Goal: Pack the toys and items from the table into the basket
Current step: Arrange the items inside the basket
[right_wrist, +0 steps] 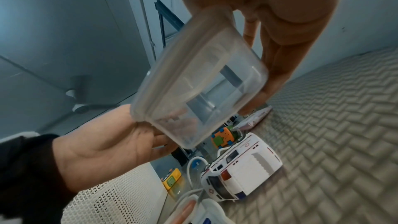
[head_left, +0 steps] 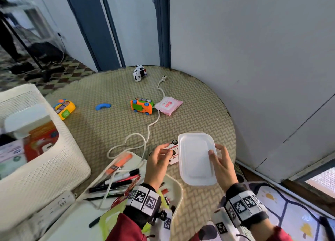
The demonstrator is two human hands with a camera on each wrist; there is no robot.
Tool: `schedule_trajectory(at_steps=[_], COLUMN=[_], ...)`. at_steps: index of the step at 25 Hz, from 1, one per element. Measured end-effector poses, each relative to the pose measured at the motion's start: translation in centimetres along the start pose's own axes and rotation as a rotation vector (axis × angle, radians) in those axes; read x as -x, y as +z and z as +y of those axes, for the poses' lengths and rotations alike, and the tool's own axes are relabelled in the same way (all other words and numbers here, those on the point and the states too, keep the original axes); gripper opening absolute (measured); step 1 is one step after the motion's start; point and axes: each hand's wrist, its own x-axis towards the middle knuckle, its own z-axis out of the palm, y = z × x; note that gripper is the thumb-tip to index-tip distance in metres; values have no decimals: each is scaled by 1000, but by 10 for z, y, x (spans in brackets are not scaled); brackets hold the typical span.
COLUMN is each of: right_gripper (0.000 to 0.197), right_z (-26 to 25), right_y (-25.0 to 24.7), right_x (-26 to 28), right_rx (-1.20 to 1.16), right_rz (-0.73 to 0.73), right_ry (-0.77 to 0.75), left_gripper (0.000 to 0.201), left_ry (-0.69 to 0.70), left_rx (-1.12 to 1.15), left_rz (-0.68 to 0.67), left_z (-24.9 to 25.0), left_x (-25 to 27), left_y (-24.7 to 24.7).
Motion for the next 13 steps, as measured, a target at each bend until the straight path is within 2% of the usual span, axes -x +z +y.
schedule_trajectory(at_steps=[5,7,13], right_gripper=[14,14,6], right_z=[-5,-10,-24], right_y=[40,55,86], right_x=[59,82,135], right_rx=[40,29,37], right_rz=[66,75,76], right_ry=[-29,-51,-127], left_gripper=[9,14,15], left_ry=[32,39,88], left_rx=[-43,-42,23], left_rz=[-41,-50,-23], left_z=[8,14,31], left_x=[31,44,73], left_y=[-70,-93,-142])
